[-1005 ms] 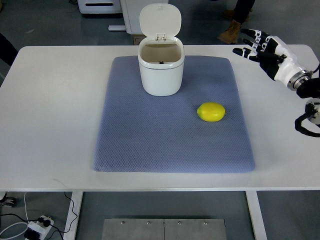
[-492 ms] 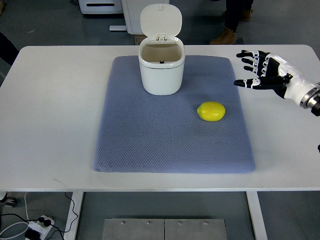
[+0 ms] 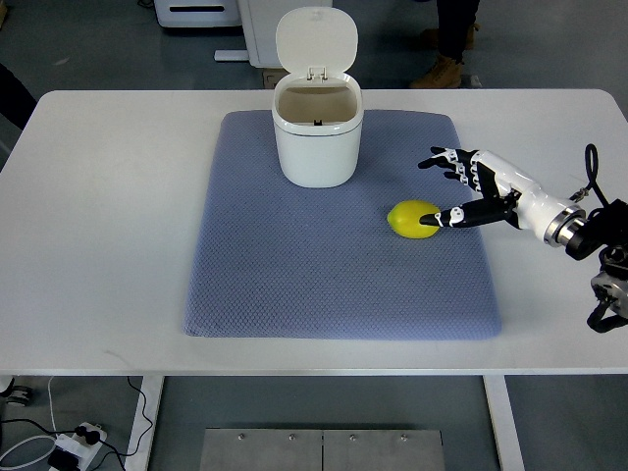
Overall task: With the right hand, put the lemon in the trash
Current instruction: 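Lower the open right hand over the yellow lemon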
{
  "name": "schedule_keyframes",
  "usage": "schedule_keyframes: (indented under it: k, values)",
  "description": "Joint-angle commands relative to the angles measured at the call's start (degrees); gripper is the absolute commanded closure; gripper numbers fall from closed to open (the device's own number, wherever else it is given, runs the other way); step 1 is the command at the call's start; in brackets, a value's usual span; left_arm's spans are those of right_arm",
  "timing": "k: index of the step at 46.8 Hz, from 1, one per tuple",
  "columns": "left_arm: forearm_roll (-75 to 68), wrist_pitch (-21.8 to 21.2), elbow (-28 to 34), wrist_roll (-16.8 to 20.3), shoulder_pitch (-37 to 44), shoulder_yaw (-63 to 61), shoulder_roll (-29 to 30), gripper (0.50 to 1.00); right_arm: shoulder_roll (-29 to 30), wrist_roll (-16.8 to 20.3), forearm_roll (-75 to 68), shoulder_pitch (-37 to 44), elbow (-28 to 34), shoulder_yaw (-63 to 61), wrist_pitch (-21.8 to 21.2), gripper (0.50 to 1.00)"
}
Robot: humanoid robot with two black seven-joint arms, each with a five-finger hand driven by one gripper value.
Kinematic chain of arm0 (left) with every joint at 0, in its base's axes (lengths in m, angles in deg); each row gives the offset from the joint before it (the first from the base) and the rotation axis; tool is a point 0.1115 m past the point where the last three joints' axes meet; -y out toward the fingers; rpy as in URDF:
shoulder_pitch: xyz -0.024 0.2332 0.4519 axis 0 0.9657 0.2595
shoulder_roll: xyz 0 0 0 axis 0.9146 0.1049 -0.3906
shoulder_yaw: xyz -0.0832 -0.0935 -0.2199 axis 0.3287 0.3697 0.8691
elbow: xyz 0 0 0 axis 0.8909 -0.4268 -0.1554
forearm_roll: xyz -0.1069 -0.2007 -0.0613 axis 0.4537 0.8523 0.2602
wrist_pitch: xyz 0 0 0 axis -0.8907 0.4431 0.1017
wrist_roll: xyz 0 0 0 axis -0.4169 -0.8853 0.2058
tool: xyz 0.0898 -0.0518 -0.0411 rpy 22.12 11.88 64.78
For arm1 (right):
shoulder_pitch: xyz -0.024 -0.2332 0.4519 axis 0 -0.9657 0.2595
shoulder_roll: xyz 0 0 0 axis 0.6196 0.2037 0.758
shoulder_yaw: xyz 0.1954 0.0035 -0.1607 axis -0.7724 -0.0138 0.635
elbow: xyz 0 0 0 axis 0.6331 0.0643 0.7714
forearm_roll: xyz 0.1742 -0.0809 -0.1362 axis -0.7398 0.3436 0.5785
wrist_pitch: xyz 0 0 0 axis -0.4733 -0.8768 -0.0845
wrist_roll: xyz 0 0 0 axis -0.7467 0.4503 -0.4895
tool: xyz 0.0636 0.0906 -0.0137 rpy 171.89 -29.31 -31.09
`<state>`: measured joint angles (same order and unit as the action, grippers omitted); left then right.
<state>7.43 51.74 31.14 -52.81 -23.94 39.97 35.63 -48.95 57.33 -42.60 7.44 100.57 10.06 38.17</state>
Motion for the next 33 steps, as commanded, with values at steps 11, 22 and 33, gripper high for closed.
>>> schedule_keyframes:
  k: [11, 22, 33]
  values:
    - [0.0, 0.0, 0.0, -0.03, 0.0, 0.02, 0.0, 0.5, 5.11, -0.07, 0.36, 5.09, -0.53, 8.64, 6.51, 0.5]
    - [0.0, 0.0, 0.0, -0.03, 0.0, 0.02, 0.0, 0.5, 6.52, 0.11, 0.36, 5.36, -2.9, 9.7, 7.92, 0.502]
    - [0.0, 0.0, 0.0, 0.06, 0.0, 0.02, 0.0, 0.5, 7.75, 0.2, 0.36, 5.27, -5.89, 11.72, 8.01, 0.505]
